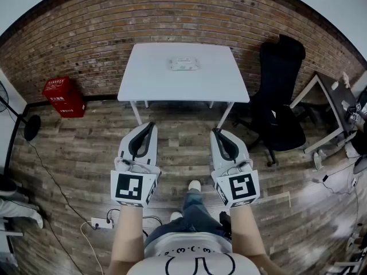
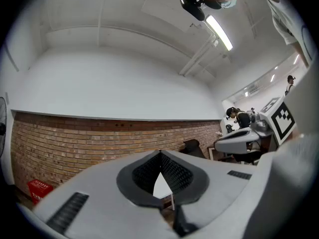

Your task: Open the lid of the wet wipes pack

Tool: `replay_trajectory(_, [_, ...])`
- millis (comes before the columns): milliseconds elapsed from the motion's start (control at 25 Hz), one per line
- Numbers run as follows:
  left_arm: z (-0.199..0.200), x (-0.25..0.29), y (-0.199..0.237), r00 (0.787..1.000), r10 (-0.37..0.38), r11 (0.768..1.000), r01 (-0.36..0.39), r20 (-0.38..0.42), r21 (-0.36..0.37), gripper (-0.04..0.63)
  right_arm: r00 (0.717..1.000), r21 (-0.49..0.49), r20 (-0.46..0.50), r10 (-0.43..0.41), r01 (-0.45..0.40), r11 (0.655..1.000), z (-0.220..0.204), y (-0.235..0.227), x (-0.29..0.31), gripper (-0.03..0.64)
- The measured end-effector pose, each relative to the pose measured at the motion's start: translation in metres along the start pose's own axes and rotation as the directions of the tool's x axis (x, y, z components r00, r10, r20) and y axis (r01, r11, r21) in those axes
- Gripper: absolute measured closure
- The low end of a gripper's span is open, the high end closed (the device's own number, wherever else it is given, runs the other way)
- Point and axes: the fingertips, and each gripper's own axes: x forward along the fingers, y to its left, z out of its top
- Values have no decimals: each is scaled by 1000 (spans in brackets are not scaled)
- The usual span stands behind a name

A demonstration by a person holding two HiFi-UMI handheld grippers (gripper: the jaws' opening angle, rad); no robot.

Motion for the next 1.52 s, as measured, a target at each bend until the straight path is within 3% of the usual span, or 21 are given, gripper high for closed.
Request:
replay_trajectory(400, [-29, 60, 22, 999, 13, 1000, -15, -46, -27, 597, 1000, 18, 29, -2, 2, 1000, -15, -40, 52, 621])
replay_trajectory(1040, [-71, 268, 67, 991, 41, 994, -53, -126, -95, 597, 993, 37, 10, 114, -114, 993, -58, -179, 229, 620])
replay_trajectory(1160, [-81, 292, 68, 988, 19, 997, -30, -152, -73, 597, 992, 25, 3, 124, -124, 992, -65, -195, 251, 620])
replay_trajectory(1320, [-100, 320, 81, 972, 31, 999, -28, -231, 17, 597, 990, 26, -9, 144, -144, 989, -76, -207, 281, 620])
replay_trajectory(1520, [-122, 360, 104, 969, -17, 1000, 14, -246, -13, 597, 988, 22, -43, 149, -149, 989, -96, -215, 327, 620])
